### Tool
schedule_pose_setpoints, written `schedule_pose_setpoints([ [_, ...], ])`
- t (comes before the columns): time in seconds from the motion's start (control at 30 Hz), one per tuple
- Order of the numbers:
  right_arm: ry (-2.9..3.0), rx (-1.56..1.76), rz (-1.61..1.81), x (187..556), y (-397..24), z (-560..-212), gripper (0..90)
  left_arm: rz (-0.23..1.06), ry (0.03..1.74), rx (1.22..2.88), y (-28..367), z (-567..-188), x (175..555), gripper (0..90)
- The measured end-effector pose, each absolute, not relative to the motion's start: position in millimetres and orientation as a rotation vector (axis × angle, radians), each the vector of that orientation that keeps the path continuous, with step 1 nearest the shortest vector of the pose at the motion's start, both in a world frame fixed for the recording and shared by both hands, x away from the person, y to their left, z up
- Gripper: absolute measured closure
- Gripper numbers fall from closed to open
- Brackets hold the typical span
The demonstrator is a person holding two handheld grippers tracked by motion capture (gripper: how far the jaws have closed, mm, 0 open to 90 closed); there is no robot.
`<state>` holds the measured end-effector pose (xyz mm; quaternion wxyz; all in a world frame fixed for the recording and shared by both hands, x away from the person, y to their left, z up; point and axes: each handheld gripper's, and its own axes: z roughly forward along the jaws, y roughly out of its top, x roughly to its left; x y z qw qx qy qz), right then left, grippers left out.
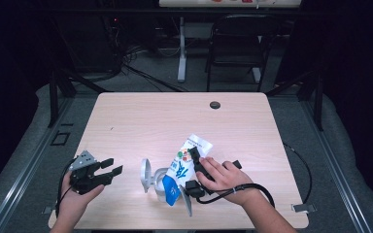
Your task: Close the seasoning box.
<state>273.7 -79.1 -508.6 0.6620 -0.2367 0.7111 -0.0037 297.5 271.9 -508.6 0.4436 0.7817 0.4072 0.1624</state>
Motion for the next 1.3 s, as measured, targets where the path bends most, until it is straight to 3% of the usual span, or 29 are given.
schedule_pose_setpoints([
  [1.3,1.591,-0.524,-0.044,271.0,-78.2,-504.8,79.0,0.405,1.01,1.937,272.0,-508.4,297.5,50.3],
])
